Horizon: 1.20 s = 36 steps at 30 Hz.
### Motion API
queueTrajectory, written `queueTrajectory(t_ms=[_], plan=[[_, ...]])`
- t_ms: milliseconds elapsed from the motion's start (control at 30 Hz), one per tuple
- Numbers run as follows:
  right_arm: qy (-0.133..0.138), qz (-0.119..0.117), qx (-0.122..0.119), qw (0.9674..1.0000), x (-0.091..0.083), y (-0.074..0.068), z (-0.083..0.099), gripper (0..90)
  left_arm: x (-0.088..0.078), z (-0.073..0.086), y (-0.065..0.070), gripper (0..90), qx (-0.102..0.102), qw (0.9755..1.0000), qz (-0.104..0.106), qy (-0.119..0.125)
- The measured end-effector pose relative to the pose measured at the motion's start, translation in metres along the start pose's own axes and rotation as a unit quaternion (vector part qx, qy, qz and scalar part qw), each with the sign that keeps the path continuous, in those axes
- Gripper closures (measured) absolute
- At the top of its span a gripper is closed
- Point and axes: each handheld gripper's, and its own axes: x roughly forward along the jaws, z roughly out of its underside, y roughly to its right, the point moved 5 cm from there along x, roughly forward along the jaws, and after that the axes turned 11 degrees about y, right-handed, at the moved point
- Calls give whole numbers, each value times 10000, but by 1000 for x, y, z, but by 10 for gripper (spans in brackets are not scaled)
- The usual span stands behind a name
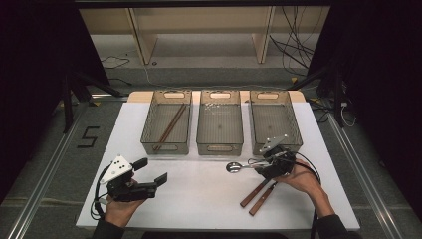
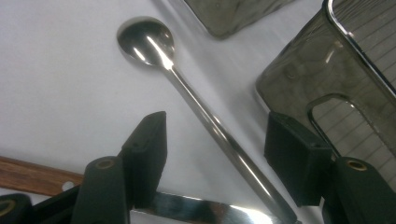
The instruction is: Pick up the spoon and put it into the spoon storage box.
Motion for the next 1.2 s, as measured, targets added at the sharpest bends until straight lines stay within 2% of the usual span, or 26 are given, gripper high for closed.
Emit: queueTrajectory(t_ms=[67, 300, 533, 833, 900, 1133, 1200], plan=[[-90, -12, -97, 9999, 1, 0, -2, 422, -1, 1, 0, 111, -3, 10000, -6, 14], [-473, -174, -357, 9981, 10, 4, -5, 481, 1, 10, 1, 111, -57, 9998, 54, -187], [-870, -368, -713, 9930, 20, 9, -6, 532, 1, 11, 0, 112, -71, 9998, 37, -187], [-1193, -533, -898, 9873, 27, 12, -8, 580, 3, 13, 2, 112, -75, 9996, 67, -252], [-1200, -544, -854, 9876, 29, 12, -8, 586, 3, 13, 2, 112, -72, 9996, 72, -252], [-1371, -742, -880, 9838, 32, 13, -7, 641, 4, 14, 3, 111, -53, 9995, 96, -282], [-1502, -818, -939, 9808, 33, 13, -8, 659, 5, 15, 4, 112, -47, 9995, 108, -288]])
